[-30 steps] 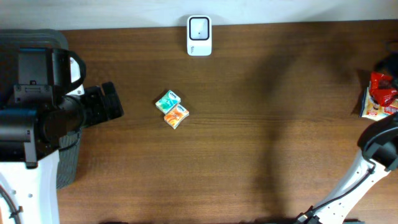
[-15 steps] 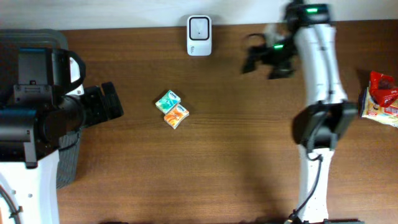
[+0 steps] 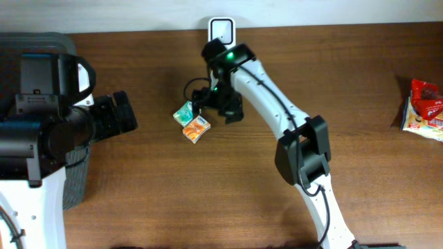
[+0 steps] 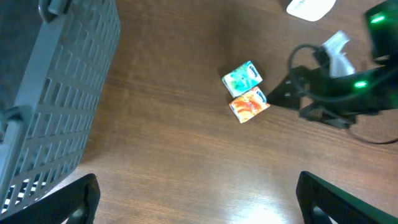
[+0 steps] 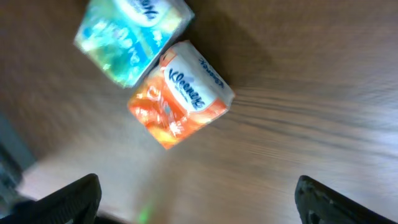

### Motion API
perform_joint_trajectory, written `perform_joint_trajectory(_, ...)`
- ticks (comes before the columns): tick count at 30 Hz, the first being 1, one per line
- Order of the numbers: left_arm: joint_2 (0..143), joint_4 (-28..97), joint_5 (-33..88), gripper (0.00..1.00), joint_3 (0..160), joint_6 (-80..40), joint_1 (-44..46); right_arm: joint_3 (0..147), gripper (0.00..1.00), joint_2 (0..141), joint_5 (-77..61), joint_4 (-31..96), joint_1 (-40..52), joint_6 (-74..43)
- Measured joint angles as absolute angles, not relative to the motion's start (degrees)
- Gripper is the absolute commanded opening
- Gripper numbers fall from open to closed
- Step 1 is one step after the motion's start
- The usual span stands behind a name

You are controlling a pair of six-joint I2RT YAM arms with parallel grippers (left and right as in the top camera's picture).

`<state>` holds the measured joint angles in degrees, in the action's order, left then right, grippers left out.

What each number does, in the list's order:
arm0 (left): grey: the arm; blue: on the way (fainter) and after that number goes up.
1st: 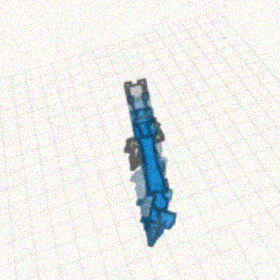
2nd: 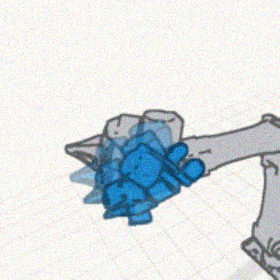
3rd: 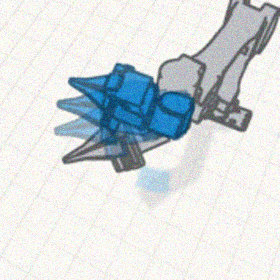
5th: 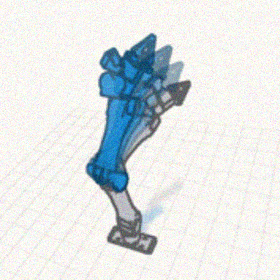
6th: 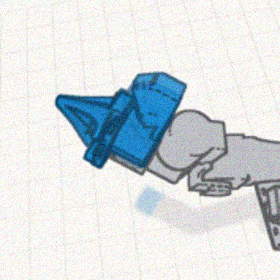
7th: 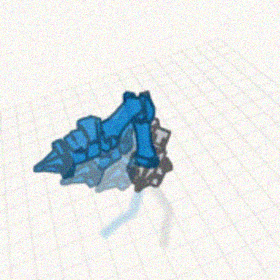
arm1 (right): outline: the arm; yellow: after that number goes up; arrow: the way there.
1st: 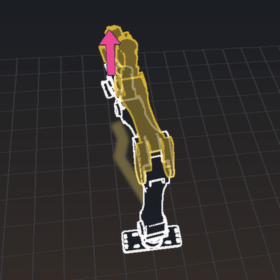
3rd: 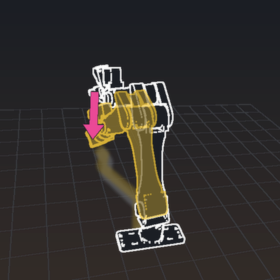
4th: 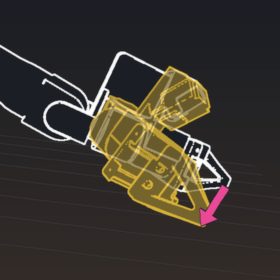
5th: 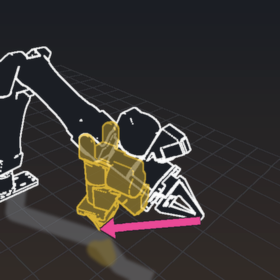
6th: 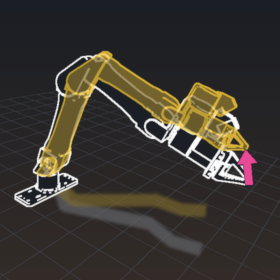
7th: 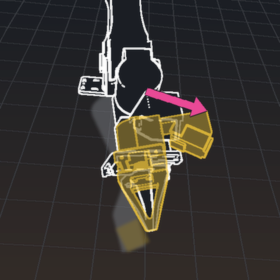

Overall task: Scan the item barcode
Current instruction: 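Reach the right gripper to the orange tissue pack and grasp it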

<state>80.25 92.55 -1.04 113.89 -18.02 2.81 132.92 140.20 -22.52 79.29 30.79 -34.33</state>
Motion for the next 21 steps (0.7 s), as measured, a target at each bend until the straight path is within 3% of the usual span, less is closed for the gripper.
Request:
perform_joint_trajectory(7, 80.2, 92.5, -1.0, 0.99, 113.9, -18.0, 2.8, 124.7, 0.8, 140.2, -21.5, 72.3, 32.4, -53.1)
perform_joint_trajectory(10, 80.2, 92.5, -1.0, 0.99, 113.9, -18.0, 2.8, 121.5, 0.71, 140.2, -21.3, 70.0, 32.4, -57.0)
perform_joint_trajectory(15, 80.2, 92.6, -1.0, 0.99, 113.9, -18.0, 2.8, 118.2, 0.67, 140.2, -21.5, 65.8, 32.4, -59.0)
perform_joint_trajectory(19, 80.2, 92.6, -1.0, 0.99, 113.9, -18.0, 2.8, 117.0, 0.52, 140.1, -22.4, 62.8, 32.4, -59.7)
perform_joint_trajectory(21, 80.2, 92.5, -1.0, 0.99, 113.9, -18.0, 2.8, 116.2, 0.23, 139.7, -22.8, 61.2, 32.4, -59.7)
